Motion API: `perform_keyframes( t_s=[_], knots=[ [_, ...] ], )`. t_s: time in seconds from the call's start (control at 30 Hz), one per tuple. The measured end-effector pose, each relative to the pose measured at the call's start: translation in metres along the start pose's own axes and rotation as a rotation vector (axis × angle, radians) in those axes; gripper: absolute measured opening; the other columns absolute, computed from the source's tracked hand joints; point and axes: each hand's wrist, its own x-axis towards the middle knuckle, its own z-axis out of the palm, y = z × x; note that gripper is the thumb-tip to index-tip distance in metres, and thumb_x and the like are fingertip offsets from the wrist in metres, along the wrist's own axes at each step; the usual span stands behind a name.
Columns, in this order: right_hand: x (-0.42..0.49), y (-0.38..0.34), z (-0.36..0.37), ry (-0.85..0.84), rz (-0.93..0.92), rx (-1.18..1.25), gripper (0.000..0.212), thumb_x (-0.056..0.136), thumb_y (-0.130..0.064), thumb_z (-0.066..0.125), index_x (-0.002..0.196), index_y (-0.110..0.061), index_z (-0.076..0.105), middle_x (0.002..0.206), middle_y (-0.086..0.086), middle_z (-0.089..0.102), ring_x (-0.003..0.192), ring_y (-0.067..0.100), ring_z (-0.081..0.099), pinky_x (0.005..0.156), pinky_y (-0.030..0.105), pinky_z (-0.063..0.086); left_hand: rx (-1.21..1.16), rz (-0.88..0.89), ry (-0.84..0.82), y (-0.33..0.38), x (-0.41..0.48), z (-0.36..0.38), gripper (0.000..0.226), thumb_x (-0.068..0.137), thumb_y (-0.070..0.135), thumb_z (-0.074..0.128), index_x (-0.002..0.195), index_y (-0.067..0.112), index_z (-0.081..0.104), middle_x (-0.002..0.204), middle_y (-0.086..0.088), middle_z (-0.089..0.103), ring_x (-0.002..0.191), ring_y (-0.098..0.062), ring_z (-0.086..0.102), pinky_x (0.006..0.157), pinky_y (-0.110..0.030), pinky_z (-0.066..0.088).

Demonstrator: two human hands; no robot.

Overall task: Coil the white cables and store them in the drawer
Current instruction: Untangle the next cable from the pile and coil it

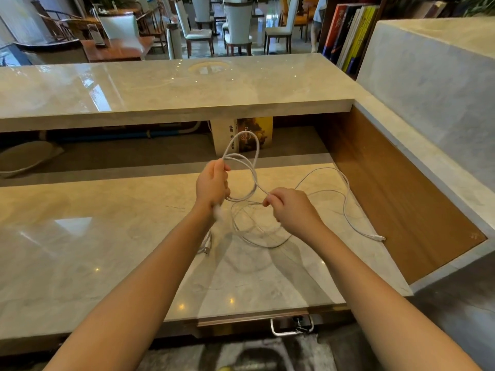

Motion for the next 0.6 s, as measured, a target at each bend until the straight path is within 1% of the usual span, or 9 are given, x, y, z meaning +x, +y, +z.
perform_keyframes(
  t_s=[0.03, 0.1, 0.2, 0.27, 0.4, 0.47, 0.5, 0.53, 0.6],
  knots=[
    [-0.003, 0.004, -0.005, 0.039, -0.047, -0.073, 0.027, 0.097, -0.022, 0.042, 0.096, -0.015, 0.068, 0.077, 0.001, 0.063, 0.065, 0.016, 0.055, 0.059, 0.03, 0.041, -0.026, -0.02, -0.007, 0.004, 0.004, -0.005, 0.028, 0.1, 0.022, 0.036, 0.079, 0.016, 0.052, 0.062, 0.002, 0.039, 0.051, -0.01, 0.033, 0.045, -0.02, 0.031],
    [-0.009, 0.014, -0.016, 0.102, -0.13, -0.171, 0.025, 0.098, -0.026, 0.044, 0.097, -0.017, 0.067, 0.078, 0.004, 0.067, 0.065, 0.021, 0.056, 0.056, 0.031, 0.041, -0.073, -0.036, -0.044, 0.011, 0.01, -0.012, 0.028, 0.1, 0.021, 0.034, 0.079, 0.014, 0.051, 0.061, 0.002, 0.037, 0.049, -0.009, 0.029, 0.042, -0.018, 0.029],
    [-0.015, 0.03, -0.026, 0.207, -0.224, -0.254, 0.023, 0.097, -0.029, 0.046, 0.098, -0.016, 0.065, 0.076, 0.008, 0.07, 0.064, 0.027, 0.061, 0.056, 0.037, 0.049, -0.169, -0.088, -0.093, 0.018, 0.014, -0.016, 0.029, 0.101, 0.023, 0.033, 0.08, 0.012, 0.05, 0.059, 0.003, 0.037, 0.045, -0.007, 0.029, 0.041, -0.017, 0.027],
    [-0.019, 0.039, -0.029, 0.267, -0.257, -0.284, 0.022, 0.097, -0.028, 0.047, 0.097, -0.015, 0.065, 0.072, 0.007, 0.069, 0.062, 0.028, 0.06, 0.054, 0.037, 0.048, -0.262, -0.135, -0.086, 0.025, 0.017, -0.019, 0.03, 0.102, 0.024, 0.033, 0.08, 0.012, 0.05, 0.058, 0.003, 0.037, 0.045, -0.007, 0.028, 0.042, -0.018, 0.027],
    [-0.022, 0.055, -0.027, 0.367, -0.31, -0.309, 0.018, 0.096, -0.025, 0.051, 0.091, -0.014, 0.064, 0.066, 0.003, 0.065, 0.055, 0.025, 0.057, 0.045, 0.03, 0.037, -0.589, -0.3, -0.06, 0.035, 0.025, -0.028, 0.03, 0.101, 0.027, 0.036, 0.082, 0.01, 0.051, 0.054, 0.004, 0.04, 0.041, -0.006, 0.029, 0.039, -0.016, 0.027],
    [-0.022, 0.061, -0.022, 0.412, -0.299, -0.316, 0.019, 0.095, -0.025, 0.051, 0.09, -0.014, 0.066, 0.066, 0.003, 0.065, 0.053, 0.025, 0.058, 0.042, 0.031, 0.04, -0.812, -0.379, -0.09, 0.038, 0.025, -0.028, 0.031, 0.101, 0.028, 0.035, 0.081, 0.009, 0.05, 0.052, 0.004, 0.039, 0.038, -0.006, 0.029, 0.035, -0.016, 0.027],
    [-0.022, 0.062, -0.018, 0.419, -0.284, -0.306, 0.02, 0.095, -0.025, 0.051, 0.09, -0.014, 0.067, 0.069, 0.003, 0.067, 0.055, 0.025, 0.059, 0.042, 0.033, 0.044, -0.907, -0.407, -0.11, 0.038, 0.024, -0.028, 0.032, 0.101, 0.028, 0.035, 0.08, 0.008, 0.05, 0.051, 0.003, 0.039, 0.037, -0.006, 0.029, 0.034, -0.016, 0.027],
    [-0.021, 0.062, -0.014, 0.392, -0.251, -0.294, 0.021, 0.094, -0.026, 0.051, 0.092, -0.015, 0.069, 0.073, 0.003, 0.068, 0.06, 0.025, 0.061, 0.046, 0.035, 0.048, -0.979, -0.426, -0.134, 0.039, 0.023, -0.027, 0.033, 0.101, 0.028, 0.035, 0.079, 0.008, 0.05, 0.051, 0.003, 0.038, 0.036, -0.006, 0.029, 0.034, -0.016, 0.027],
    [-0.018, 0.058, -0.006, 0.235, -0.151, -0.304, 0.023, 0.095, -0.027, 0.051, 0.098, -0.016, 0.071, 0.086, 0.004, 0.069, 0.08, 0.025, 0.062, 0.061, 0.036, 0.05, -1.032, -0.434, -0.198, 0.039, 0.018, -0.024, 0.034, 0.101, 0.029, 0.034, 0.078, 0.008, 0.05, 0.051, 0.004, 0.036, 0.036, -0.006, 0.029, 0.033, -0.016, 0.025]
  ],
)
